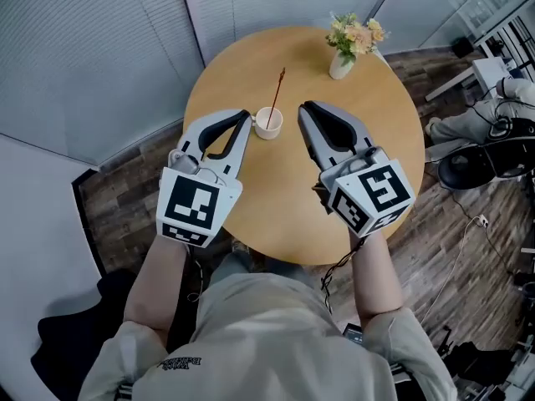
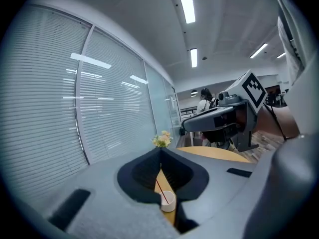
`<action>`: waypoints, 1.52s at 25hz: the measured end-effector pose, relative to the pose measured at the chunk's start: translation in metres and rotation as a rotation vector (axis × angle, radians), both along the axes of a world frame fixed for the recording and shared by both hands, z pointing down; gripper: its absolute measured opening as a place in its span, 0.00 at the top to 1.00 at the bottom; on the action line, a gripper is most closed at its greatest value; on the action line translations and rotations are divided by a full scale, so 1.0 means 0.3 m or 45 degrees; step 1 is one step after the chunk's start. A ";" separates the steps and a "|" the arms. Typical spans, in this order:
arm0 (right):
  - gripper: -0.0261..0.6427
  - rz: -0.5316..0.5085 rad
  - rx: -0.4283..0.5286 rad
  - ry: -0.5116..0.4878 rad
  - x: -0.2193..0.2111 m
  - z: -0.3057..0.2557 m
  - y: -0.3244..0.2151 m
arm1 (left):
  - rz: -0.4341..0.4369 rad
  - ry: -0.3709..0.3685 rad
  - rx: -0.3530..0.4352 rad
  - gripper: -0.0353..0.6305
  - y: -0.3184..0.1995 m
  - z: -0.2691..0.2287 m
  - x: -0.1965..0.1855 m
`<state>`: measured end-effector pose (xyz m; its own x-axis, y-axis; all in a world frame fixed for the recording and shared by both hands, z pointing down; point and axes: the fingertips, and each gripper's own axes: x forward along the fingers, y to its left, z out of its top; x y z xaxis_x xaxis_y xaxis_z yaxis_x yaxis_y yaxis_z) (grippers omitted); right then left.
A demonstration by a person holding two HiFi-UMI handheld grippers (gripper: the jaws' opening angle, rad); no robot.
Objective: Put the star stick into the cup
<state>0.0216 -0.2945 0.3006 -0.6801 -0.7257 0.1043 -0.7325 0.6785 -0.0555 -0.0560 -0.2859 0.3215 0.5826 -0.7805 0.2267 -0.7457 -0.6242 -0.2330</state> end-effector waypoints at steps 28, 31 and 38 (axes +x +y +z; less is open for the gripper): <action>0.91 -0.034 -0.014 0.007 0.079 -0.041 0.413 | 0.006 0.137 -0.013 0.91 0.338 -0.086 0.008; 0.91 -0.034 0.018 0.060 0.071 -0.031 0.418 | 0.006 0.132 -0.022 0.91 0.336 -0.063 0.002; 0.91 -0.050 0.027 0.056 0.042 -0.066 0.428 | 0.002 0.131 -0.003 0.91 0.341 -0.089 -0.026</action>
